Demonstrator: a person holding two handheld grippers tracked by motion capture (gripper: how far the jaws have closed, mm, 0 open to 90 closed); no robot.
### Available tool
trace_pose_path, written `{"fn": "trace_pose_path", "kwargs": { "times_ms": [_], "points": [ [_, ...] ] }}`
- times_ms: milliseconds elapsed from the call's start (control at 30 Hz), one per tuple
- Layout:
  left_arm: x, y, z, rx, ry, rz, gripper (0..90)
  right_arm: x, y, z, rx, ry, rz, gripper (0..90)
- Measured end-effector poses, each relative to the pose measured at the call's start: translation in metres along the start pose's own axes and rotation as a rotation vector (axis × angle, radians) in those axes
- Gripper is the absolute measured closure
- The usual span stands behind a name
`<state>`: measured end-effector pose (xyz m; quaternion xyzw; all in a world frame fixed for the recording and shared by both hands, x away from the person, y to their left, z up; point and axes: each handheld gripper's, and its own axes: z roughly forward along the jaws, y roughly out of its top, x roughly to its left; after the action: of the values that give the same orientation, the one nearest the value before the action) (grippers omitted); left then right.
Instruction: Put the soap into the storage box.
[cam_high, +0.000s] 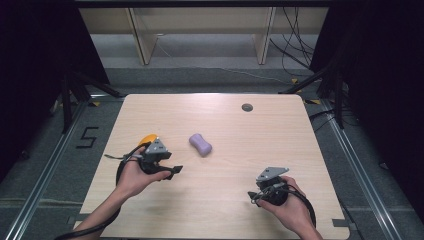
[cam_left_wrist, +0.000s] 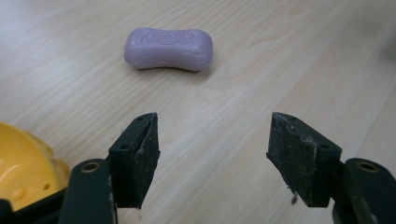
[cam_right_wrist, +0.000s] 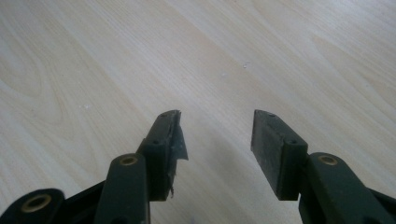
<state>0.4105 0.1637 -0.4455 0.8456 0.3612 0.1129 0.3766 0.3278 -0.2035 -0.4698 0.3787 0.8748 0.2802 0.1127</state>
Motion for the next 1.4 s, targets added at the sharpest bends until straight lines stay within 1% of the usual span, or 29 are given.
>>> {"fn": "trace_pose_path", "kwargs": {
  "times_ms": [33, 67, 100, 133, 167, 200, 267, 300, 333, 367, 433, 467, 500, 600, 633, 700, 767, 800, 833, 867, 900, 967, 1000, 1100, 1167, 1267, 1300, 1333, 1400],
  "points": [
    [0.001, 0.006, 0.005, 0.007, 0.012, -0.038, 33.1, 0.0, 0.0, 0.0, 0.001, 0.001, -0.001, 52.1],
    [0.003, 0.013, 0.01, 0.025, 0.026, -0.066, 33.1, 0.001, 0.0, 0.002, -0.017, -0.011, -0.012, 52.1],
    [0.006, 0.02, 0.014, 0.054, 0.034, -0.101, 33.1, 0.0, 0.0, 0.001, -0.001, -0.003, -0.019, 52.0],
    [0.007, 0.028, 0.019, 0.069, 0.04, -0.13, 33.0, 0.0, 0.0, 0.001, 0.0, 0.0, -0.023, 51.9],
    [0.007, 0.035, 0.024, 0.073, 0.05, -0.143, 33.0, 0.001, 0.0, 0.002, -0.012, -0.003, -0.025, 51.9],
    [0.008, 0.042, 0.029, 0.081, 0.048, -0.162, 32.0, 0.001, 0.0, 0.002, -0.012, -0.002, -0.024, 51.9],
    [0.011, 0.055, 0.039, 0.104, 0.057, -0.212, 31.8, 0.0, 0.0, 0.001, -0.001, 0.001, -0.017, 51.7],
    [0.014, 0.061, 0.045, 0.111, 0.072, -0.245, 31.5, 0.0, 0.0, 0.001, 0.0, 0.002, -0.014, 51.6],
    [0.016, 0.064, 0.049, 0.117, 0.083, -0.268, 31.0, 0.001, -0.001, 0.002, -0.012, 0.007, -0.002, 51.5],
    [0.019, 0.068, 0.053, 0.132, 0.085, -0.292, 31.0, 0.0, -0.001, 0.002, -0.01, 0.01, -0.003, 51.5],
    [0.023, 0.073, 0.062, 0.159, 0.092, -0.349, 30.5, -0.001, -0.002, 0.002, -0.013, 0.0, -0.027, 51.4],
    [0.025, 0.076, 0.07, 0.171, 0.115, -0.401, 29.3, 0.0, -0.002, 0.002, -0.011, 0.009, -0.019, 51.2],
    [0.025, 0.076, 0.07, 0.171, 0.115, -0.401, 29.3, 0.0, -0.002, 0.002, -0.011, 0.009, -0.019, 51.2],
    [0.028, 0.081, 0.077, 0.191, 0.109, -0.434, 29.2, 0.0, -0.002, 0.002, -0.009, 0.018, -0.003, 50.7],
    [0.028, 0.082, 0.08, 0.198, 0.111, -0.436, 28.8, -0.001, -0.001, 0.001, 0.004, 0.016, -0.012, 50.6],
    [0.028, 0.085, 0.086, 0.218, 0.114, -0.432, 28.4, -0.001, -0.001, 0.001, 0.002, 0.014, -0.012, 50.5],
    [0.029, 0.088, 0.091, 0.233, 0.109, -0.444, 27.7, 0.0, -0.001, 0.003, -0.004, 0.015, -0.007, 50.4],
    [0.029, 0.089, 0.094, 0.241, 0.114, -0.446, 27.1, -0.001, -0.002, 0.004, -0.013, 0.008, -0.016, 50.3],
    [0.03, 0.09, 0.095, 0.258, 0.115, -0.435, 27.0, 0.0, -0.002, 0.003, -0.007, 0.015, -0.006, 50.2],
    [0.028, 0.092, 0.099, 0.246, 0.122, -0.467, 26.9, 0.0, -0.002, 0.003, -0.007, 0.017, -0.005, 50.1],
    [0.028, 0.093, 0.101, 0.259, 0.119, -0.485, 26.7, -0.001, -0.002, 0.004, -0.01, 0.01, -0.014, 50.1],
    [0.028, 0.093, 0.104, 0.271, 0.123, -0.483, 26.2, -0.001, -0.002, 0.004, -0.007, 0.015, -0.01, 49.9],
    [0.027, 0.094, 0.107, 0.269, 0.137, -0.498, 26.1, -0.001, -0.002, 0.003, 0.008, 0.019, -0.018, 49.9],
    [0.026, 0.095, 0.11, 0.287, 0.137, -0.49, 26.0, -0.001, -0.002, 0.003, 0.009, 0.02, -0.018, 49.8],
    [0.026, 0.095, 0.112, 0.287, 0.156, -0.499, 25.3, -0.001, -0.002, 0.004, 0.012, 0.021, -0.021, 49.7],
    [0.025, 0.095, 0.115, 0.303, 0.167, -0.51, 24.7, -0.001, -0.002, 0.004, 0.014, 0.022, -0.023, 49.5],
    [0.026, 0.096, 0.115, 0.318, 0.169, -0.5, 24.4, -0.001, -0.002, 0.004, 0.014, 0.022, -0.023, 49.5],
    [0.025, 0.096, 0.117, 0.303, 0.176, -0.515, 24.3, -0.001, -0.002, 0.004, 0.015, 0.022, -0.023, 49.4],
    [0.025, 0.096, 0.119, 0.316, 0.175, -0.517, 23.3, -0.001, -0.002, 0.004, 0.022, 0.027, -0.023, 49.0]
  ]
}}
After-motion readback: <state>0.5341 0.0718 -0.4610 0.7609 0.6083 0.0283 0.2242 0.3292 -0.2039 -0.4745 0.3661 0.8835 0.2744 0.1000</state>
